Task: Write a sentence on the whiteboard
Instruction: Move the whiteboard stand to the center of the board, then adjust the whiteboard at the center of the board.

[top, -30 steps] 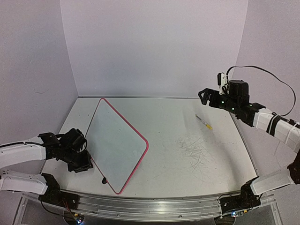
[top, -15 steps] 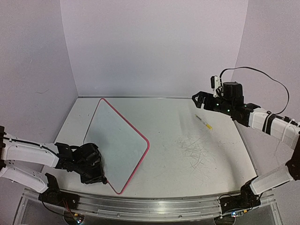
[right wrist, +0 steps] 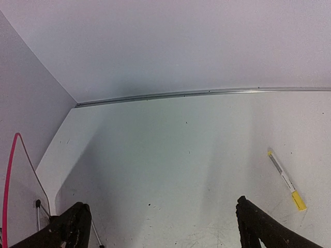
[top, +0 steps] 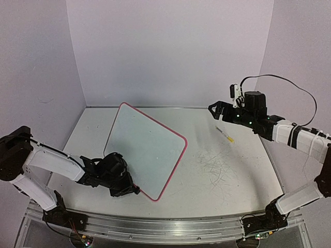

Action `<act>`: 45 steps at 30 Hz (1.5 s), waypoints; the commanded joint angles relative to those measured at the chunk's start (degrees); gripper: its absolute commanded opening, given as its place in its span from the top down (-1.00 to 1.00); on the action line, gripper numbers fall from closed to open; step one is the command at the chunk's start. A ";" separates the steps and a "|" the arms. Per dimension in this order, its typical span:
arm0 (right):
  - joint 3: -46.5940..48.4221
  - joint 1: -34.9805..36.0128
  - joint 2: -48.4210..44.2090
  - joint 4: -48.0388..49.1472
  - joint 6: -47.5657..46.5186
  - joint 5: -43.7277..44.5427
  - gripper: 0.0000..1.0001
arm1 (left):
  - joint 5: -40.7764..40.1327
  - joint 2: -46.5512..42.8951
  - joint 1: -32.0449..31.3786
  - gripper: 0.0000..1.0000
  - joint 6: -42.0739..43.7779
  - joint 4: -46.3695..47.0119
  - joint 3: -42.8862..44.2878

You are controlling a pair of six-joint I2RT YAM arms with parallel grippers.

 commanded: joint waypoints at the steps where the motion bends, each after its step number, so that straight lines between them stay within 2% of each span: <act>1: -2.21 0.35 0.06 1.16 0.22 -2.70 -0.97 | -0.18 5.29 -0.09 0.85 3.83 5.65 3.56; 5: -5.19 0.33 -2.70 -1.25 -1.53 -9.36 -0.97 | 0.64 7.79 0.07 0.84 4.92 6.79 4.79; 8: -8.62 0.33 -7.22 -2.86 -2.55 -16.32 -0.97 | 1.15 8.38 1.35 0.84 6.48 7.39 5.08; 12: -12.93 0.35 -15.52 -7.95 -3.57 -20.23 -0.97 | 1.04 8.53 2.72 0.81 7.67 7.49 5.49; 15: -14.72 0.80 -18.52 -9.63 -3.60 -28.70 -0.92 | 1.85 9.16 3.06 0.80 8.57 7.59 5.85; 17: -16.66 4.35 -20.13 -6.01 -0.57 -31.13 -0.89 | 2.40 9.36 3.23 0.79 9.03 7.57 6.06; 20: -19.58 9.84 -20.19 4.74 5.20 -28.37 -0.89 | 2.69 9.30 3.39 0.77 9.61 7.52 6.12; 26: -18.80 17.19 -10.30 17.09 12.54 -19.83 -0.56 | 2.25 6.91 3.62 0.63 9.61 7.23 4.41; 28: -17.91 19.11 -7.38 19.34 12.63 -15.76 -0.42 | 1.58 5.13 3.70 0.54 9.62 6.77 3.29; 31: -17.56 19.88 -3.02 22.80 13.80 -12.20 -0.06 | 0.10 1.49 3.71 0.44 10.62 4.31 2.11; 35: -17.42 19.86 1.50 28.15 14.21 -11.18 0.14 | -2.75 -3.85 3.71 0.25 14.25 -3.21 2.01; 38: -16.43 19.79 3.11 28.30 12.75 -10.19 0.25 | -7.09 -9.89 3.79 -0.04 17.72 -10.61 2.59; 40: -16.36 19.79 3.01 28.14 11.46 -10.04 0.29 | -10.71 -12.78 4.44 -0.35 20.94 -15.79 3.76; 42: -16.58 19.75 2.52 27.76 10.34 -9.54 0.30 | -13.42 -13.94 7.32 -0.51 24.76 -21.00 5.49; 45: -15.52 19.68 2.36 24.66 8.37 -8.49 0.30 | -12.88 -13.87 13.24 -0.68 30.24 -22.92 6.21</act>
